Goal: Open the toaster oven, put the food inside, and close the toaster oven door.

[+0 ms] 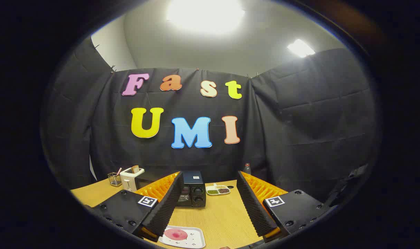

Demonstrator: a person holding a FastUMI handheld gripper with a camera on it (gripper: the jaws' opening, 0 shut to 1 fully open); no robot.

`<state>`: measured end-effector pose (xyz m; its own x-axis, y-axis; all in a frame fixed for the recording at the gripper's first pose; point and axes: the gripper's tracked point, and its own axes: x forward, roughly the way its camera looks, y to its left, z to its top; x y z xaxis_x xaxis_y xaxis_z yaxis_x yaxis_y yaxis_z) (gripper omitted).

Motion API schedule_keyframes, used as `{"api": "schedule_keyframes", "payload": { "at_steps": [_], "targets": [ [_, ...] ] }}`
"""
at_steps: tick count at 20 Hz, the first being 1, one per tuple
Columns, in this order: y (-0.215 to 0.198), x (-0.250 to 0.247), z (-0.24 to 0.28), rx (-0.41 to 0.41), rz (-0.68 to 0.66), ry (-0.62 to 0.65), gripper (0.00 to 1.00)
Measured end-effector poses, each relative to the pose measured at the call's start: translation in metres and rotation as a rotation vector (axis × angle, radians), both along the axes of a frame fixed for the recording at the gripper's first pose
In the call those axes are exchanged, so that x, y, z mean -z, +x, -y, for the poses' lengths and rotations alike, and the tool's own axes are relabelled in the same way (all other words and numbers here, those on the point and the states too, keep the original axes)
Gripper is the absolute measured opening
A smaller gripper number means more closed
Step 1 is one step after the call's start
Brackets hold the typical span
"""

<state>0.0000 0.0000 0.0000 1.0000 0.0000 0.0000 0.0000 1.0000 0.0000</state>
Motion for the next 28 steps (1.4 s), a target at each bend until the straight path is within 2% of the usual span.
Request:
{"api": "schedule_keyframes", "payload": {
  "at_steps": [17, 28],
  "targets": [
    [-0.001, 0.002, -0.012, -0.015, -0.015, 0.0, 0.97],
    [0.008, -0.014, -0.037, -0.019, -0.008, 0.016, 0.97]
  ]
}}
